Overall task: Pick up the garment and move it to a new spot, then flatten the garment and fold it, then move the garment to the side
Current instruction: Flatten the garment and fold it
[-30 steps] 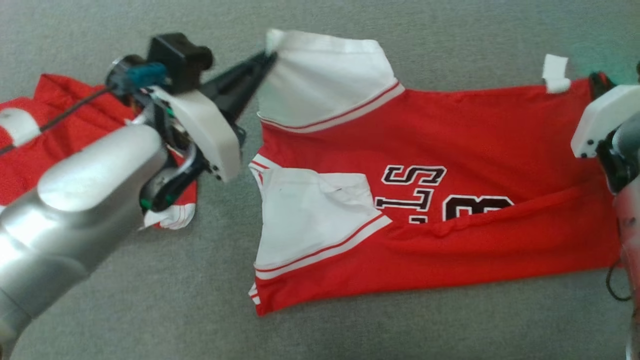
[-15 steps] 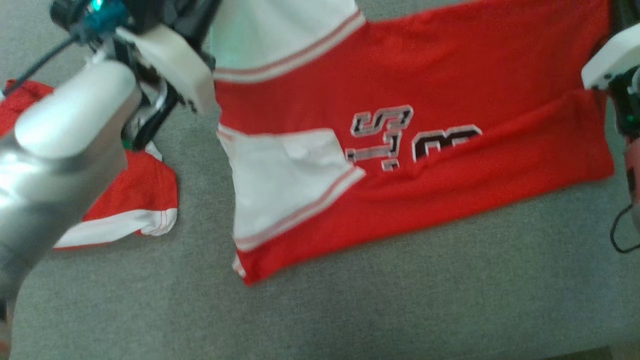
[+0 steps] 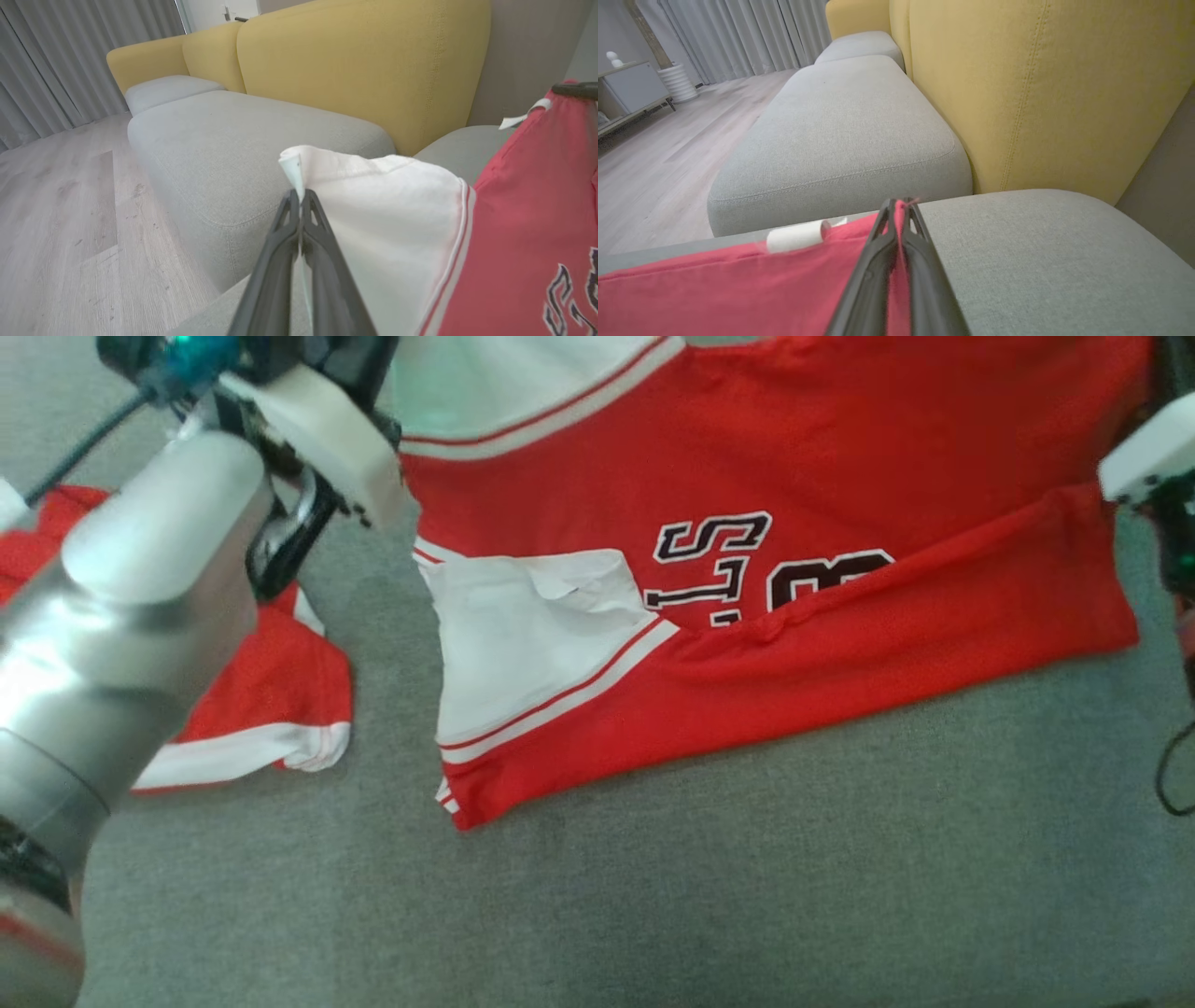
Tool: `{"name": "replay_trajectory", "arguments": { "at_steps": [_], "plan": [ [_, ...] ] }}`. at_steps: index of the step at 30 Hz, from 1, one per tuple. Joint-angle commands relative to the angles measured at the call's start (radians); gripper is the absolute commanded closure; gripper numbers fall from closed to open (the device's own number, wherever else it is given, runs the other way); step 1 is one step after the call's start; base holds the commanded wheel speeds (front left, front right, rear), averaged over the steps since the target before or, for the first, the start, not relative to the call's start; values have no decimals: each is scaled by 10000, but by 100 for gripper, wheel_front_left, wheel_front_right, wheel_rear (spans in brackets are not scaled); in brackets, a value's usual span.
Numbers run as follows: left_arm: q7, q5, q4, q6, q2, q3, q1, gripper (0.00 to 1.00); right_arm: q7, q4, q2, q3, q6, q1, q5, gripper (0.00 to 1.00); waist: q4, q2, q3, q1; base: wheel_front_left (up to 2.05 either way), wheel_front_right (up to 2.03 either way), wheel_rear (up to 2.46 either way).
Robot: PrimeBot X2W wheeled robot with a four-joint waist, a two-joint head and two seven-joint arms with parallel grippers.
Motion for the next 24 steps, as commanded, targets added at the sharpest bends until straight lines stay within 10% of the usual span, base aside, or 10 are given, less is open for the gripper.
{"name": "replay_trajectory", "arguments": {
  "at_steps": [1,13,24],
  "plan": [
    [-52,19,-79,-30,253,286,-204,100,-70,-240,-203,110,-7,179,137,100,103,0,-145,-1,0,0,0],
    [1189,-941,-2624,-449,1210,-230,2085,100,843,-768,-1578,1234,-7,2028,2208,100,559,0,-1178,-1,0,0,0],
    [2863,-1031,-5902,342,2378,-452,3866,100,2357,-1497,-2963,2847,-7,3104,2744,100,667,0,-1403,-1,0,0,0]
  ]
}}
